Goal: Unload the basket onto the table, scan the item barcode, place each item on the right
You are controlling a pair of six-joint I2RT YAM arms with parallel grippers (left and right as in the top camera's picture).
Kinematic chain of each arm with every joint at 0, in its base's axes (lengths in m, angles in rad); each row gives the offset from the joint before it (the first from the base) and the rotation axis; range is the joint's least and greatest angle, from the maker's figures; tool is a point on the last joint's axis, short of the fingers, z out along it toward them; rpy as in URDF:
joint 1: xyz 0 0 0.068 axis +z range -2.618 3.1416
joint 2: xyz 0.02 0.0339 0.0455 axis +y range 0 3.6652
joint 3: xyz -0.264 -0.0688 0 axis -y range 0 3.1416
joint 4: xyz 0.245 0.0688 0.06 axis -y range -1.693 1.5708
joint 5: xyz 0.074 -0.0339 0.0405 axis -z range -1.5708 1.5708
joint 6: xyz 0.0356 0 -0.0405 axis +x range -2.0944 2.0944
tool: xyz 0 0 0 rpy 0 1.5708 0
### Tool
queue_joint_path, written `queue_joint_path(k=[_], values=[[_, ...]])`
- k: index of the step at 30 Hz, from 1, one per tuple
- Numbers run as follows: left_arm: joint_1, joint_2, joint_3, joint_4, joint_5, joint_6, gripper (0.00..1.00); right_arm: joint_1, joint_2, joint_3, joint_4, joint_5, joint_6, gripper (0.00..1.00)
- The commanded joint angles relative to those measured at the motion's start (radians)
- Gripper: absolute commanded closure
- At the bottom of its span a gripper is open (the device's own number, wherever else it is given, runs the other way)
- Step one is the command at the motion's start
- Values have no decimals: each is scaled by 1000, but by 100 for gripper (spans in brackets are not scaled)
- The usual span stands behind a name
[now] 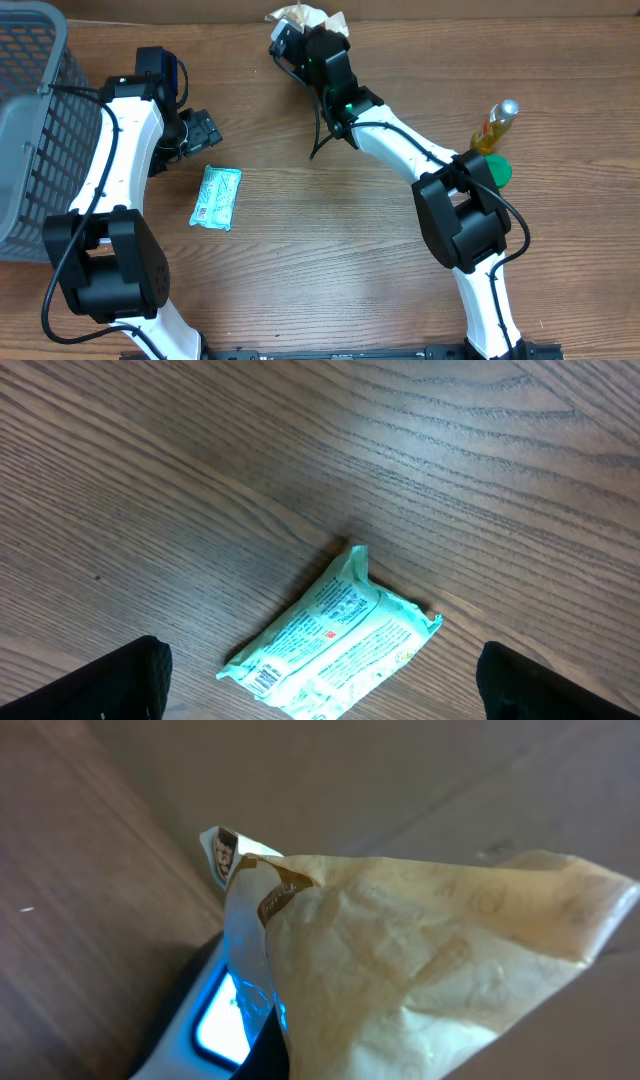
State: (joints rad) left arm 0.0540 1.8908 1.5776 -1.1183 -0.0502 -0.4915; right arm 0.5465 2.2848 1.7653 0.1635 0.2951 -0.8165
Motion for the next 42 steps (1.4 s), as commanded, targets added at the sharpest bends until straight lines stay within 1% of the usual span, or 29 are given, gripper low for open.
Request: queue_joint_path(k=[1, 4, 9, 14, 17, 18, 19, 21, 23, 27, 29, 31, 35, 39, 40, 42], values=[[-2, -8, 16, 0, -12, 5, 1, 10, 5, 16, -28, 1, 4, 96], [-2, -8, 16, 0, -12, 5, 1, 10, 5, 16, -71, 0, 9, 96], [-2, -8, 16, 0, -12, 5, 0, 8, 5, 16, -106, 0, 108, 96], [-2, -8, 16, 0, -12, 5, 1, 8, 0, 16, -89, 6, 113, 96], [-2, -8, 16, 0, -12, 5, 0, 8, -37, 16, -87, 19, 114, 96], [-2, -8, 16, 0, -12, 5, 1, 8, -70, 16, -87, 19, 139, 96], [-2, -8, 16, 0, -12, 5, 1, 8, -122, 16, -90, 19, 207, 96], [-2, -8, 16, 0, -12, 5, 1, 8, -178, 16, -111, 19, 277, 96], [-2, -8, 16, 0, -12, 5, 0, 5, -239, 16, -159, 18, 356, 96], [-2, -8, 16, 0, -12, 5, 1, -12, -358, 16, -359, 18, 541, 96], [-2, -8, 16, 0, -12, 5, 0, -24, -404, 16, -496, 13, 630, 96], [-2, -8, 16, 0, -12, 5, 0, -39, -433, 16, -630, -27, 686, 96], [-2, -8, 16, 0, -12, 5, 0, -80, -444, 16, -895, -188, 739, 96], [-2, -8, 16, 0, -12, 5, 1, -126, -442, 14, -1141, -351, 742, 96], [-2, -8, 16, 0, -12, 5, 0, -140, -442, 14, -1217, -382, 742, 96], [-2, -8, 16, 0, -12, 5, 1, -156, -442, 14, -1313, -413, 742, 96]])
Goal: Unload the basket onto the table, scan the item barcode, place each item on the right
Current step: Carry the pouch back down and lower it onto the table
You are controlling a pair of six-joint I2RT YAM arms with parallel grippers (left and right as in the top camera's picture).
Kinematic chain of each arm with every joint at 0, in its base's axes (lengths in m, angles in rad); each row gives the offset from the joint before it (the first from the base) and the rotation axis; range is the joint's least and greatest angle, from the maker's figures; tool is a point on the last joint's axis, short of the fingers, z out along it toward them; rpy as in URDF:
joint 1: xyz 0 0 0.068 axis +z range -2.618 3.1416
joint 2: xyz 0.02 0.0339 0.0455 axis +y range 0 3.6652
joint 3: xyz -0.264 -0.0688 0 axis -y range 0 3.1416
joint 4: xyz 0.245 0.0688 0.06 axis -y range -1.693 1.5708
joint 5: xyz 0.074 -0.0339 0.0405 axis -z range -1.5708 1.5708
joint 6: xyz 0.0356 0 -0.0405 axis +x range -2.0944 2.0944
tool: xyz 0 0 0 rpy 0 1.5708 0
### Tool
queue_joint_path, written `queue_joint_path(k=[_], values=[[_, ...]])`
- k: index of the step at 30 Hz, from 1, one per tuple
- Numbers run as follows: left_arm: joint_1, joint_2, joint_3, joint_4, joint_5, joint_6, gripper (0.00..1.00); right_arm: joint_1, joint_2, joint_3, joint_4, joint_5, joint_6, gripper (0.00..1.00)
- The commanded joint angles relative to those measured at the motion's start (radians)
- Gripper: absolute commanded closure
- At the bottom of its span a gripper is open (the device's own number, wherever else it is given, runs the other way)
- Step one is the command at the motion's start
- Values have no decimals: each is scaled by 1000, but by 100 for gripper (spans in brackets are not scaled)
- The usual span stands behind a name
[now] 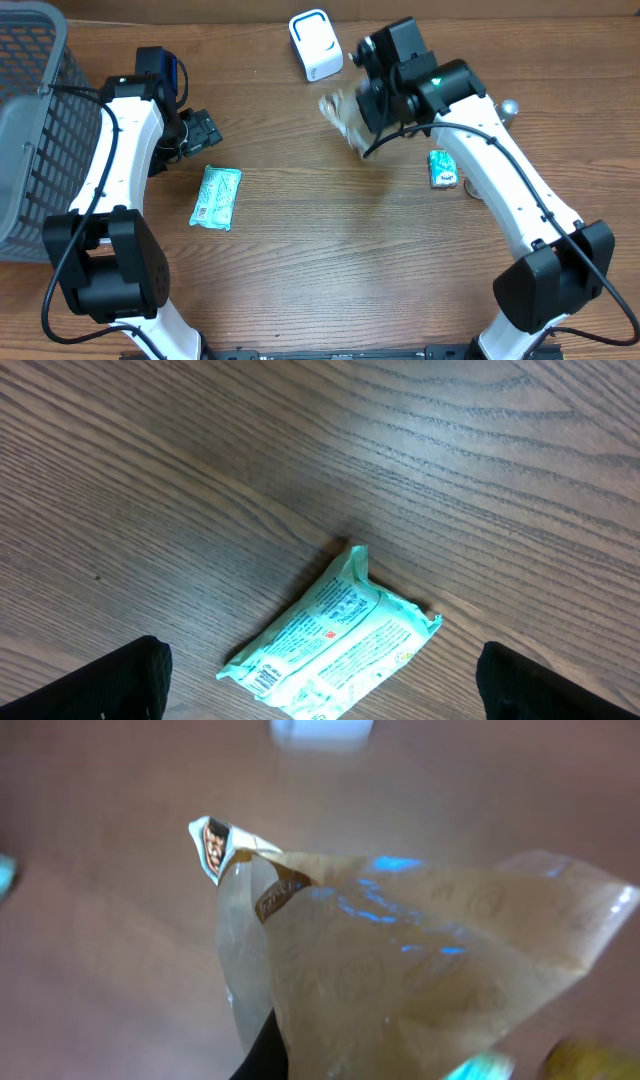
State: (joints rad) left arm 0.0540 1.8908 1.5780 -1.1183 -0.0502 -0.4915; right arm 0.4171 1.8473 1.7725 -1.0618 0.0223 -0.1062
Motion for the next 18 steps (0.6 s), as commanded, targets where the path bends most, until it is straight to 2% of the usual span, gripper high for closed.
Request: queue_joint_path(k=[1, 8, 13, 18], values=[[-2, -8, 15, 0, -12, 5, 0, -32, -4, 7, -138, -159, 32, 96], [-2, -8, 15, 0, -12, 5, 0, -58, -4, -6, -354, -200, 32, 96], [-2, -8, 15, 0, -12, 5, 1, -58, -4, -54, -378, -200, 31, 96], [-2, -8, 15, 0, -12, 5, 1, -58, -4, -114, -316, -179, 28, 96]])
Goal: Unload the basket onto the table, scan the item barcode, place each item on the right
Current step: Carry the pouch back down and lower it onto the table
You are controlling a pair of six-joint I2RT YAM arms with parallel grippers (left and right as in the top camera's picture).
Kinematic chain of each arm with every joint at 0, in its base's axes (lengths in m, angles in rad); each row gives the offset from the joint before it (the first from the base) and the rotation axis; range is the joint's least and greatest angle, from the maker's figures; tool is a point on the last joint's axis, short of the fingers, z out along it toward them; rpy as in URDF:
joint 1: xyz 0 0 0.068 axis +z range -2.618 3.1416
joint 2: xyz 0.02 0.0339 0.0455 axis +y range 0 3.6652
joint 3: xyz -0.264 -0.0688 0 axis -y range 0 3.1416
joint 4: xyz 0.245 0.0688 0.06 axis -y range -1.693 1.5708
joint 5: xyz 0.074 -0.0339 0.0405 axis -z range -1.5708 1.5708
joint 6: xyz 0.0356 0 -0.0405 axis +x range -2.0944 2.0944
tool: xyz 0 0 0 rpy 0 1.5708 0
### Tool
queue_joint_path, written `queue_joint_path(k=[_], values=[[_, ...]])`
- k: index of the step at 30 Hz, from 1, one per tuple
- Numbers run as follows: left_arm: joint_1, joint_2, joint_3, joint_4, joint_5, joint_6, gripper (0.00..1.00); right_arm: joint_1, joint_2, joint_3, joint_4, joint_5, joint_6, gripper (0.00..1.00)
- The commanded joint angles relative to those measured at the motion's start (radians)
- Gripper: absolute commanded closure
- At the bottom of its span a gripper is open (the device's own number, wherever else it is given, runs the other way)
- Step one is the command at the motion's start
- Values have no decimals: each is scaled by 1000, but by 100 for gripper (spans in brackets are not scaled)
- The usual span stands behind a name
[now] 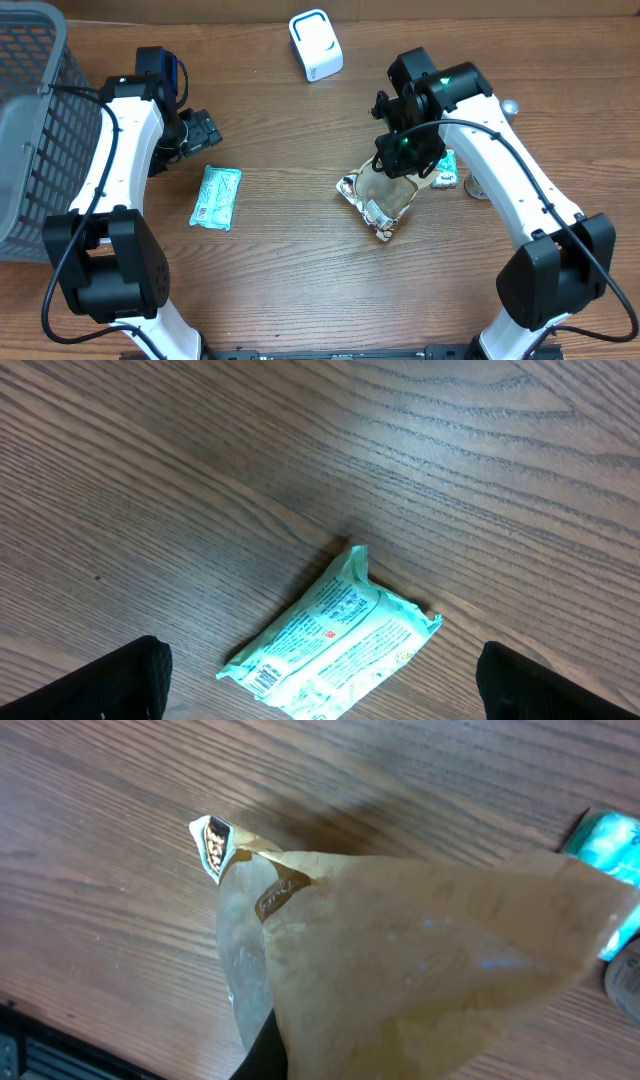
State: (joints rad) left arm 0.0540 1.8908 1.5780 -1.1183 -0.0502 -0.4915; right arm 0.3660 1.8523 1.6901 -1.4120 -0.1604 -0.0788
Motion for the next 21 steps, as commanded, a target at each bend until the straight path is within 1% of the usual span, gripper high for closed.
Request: queue_joint_path(k=[1, 5, 11, 12, 14, 15, 16, 17, 18, 20, 21], values=[[-2, -8, 15, 0, -12, 5, 0, -7, -9, -46, 50, 16, 0, 95], [-2, -8, 15, 0, -12, 5, 1, -7, -9, -94, 101, 47, 0, 94], [-2, -8, 15, 0, -12, 5, 0, -7, -9, -143, 134, 71, 0, 91], [-2, -8, 15, 0, -12, 5, 0, -7, -9, -146, 138, 82, 0, 88], [-2, -8, 15, 0, -12, 5, 0, -7, -9, -146, 147, 101, 1, 71], [-2, -8, 15, 0, -12, 5, 1, -7, -9, -146, 152, 107, 1, 69], [-2, -8, 15, 0, -12, 5, 0, -7, -9, -146, 154, 108, 1, 62], [-2, -8, 15, 0, -12, 5, 0, -7, -9, -146, 155, 108, 1, 46], [-2, -8, 15, 0, -12, 5, 0, -7, -9, -146, 159, 108, 1, 38], [-2, -8, 15, 0, -12, 5, 1, -7, -9, -146, 171, 108, 1, 32], [-2, -8, 15, 0, -12, 5, 0, -7, -9, -146, 179, 108, 2, 22]])
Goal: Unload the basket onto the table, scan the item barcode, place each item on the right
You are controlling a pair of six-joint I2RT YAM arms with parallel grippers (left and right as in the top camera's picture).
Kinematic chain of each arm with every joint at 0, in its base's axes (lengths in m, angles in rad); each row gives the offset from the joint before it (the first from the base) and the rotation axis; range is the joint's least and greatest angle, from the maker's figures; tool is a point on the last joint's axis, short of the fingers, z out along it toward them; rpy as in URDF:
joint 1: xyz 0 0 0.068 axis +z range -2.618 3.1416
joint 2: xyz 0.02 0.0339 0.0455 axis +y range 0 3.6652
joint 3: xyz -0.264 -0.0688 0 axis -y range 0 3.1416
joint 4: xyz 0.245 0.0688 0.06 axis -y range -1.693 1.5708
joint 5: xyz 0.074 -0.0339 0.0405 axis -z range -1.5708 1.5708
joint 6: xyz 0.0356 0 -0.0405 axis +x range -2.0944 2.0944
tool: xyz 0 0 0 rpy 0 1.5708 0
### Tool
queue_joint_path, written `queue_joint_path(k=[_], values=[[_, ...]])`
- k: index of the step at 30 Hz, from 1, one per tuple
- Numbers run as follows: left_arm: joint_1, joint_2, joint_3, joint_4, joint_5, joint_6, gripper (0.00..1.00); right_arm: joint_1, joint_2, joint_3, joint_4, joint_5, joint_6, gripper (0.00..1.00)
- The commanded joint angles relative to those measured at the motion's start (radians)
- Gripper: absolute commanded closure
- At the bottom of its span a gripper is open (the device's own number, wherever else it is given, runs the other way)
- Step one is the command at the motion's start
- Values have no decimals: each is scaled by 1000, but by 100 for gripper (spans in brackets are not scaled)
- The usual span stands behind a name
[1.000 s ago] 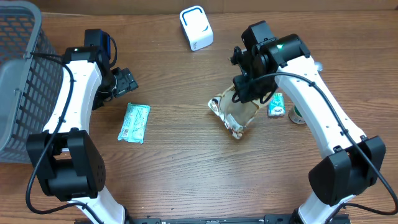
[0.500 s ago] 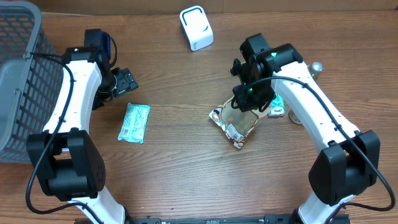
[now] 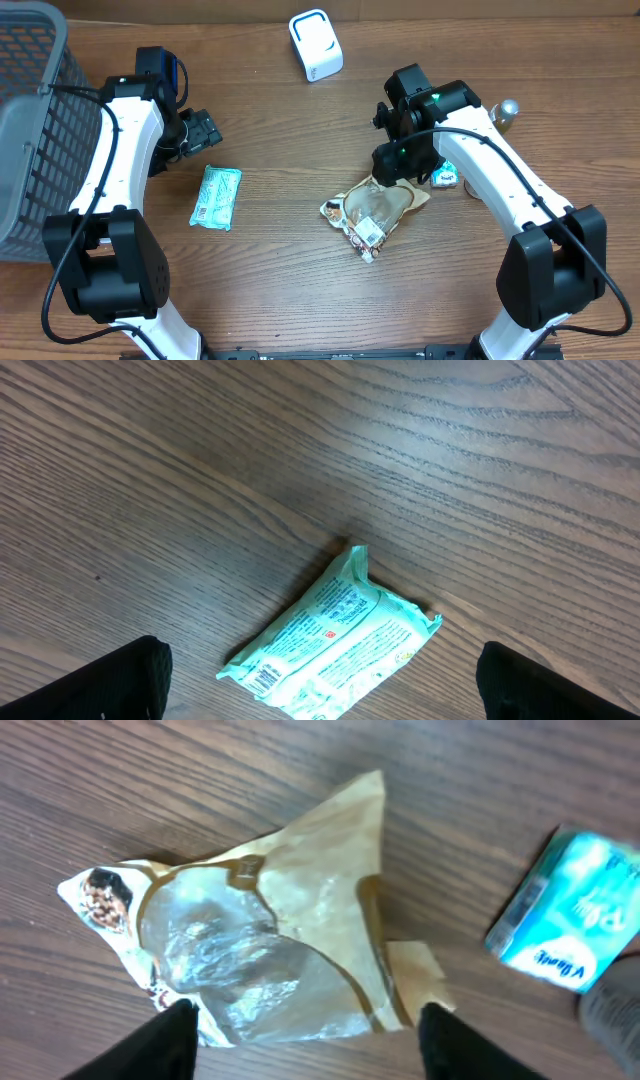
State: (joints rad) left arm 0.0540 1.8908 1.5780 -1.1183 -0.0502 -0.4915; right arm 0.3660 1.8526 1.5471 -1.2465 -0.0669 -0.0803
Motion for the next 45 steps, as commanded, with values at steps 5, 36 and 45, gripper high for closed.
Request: queue_joint_path(k=[5, 36, 45], values=[[-2, -8, 15, 0, -12, 5, 0, -6, -10, -3, 102, 116, 125, 0], [-2, -8, 15, 0, -12, 5, 0, 275, -10, -3, 483, -65, 260, 0], [-2, -8, 15, 0, -12, 5, 0, 272, -10, -3, 483, -66, 260, 0]])
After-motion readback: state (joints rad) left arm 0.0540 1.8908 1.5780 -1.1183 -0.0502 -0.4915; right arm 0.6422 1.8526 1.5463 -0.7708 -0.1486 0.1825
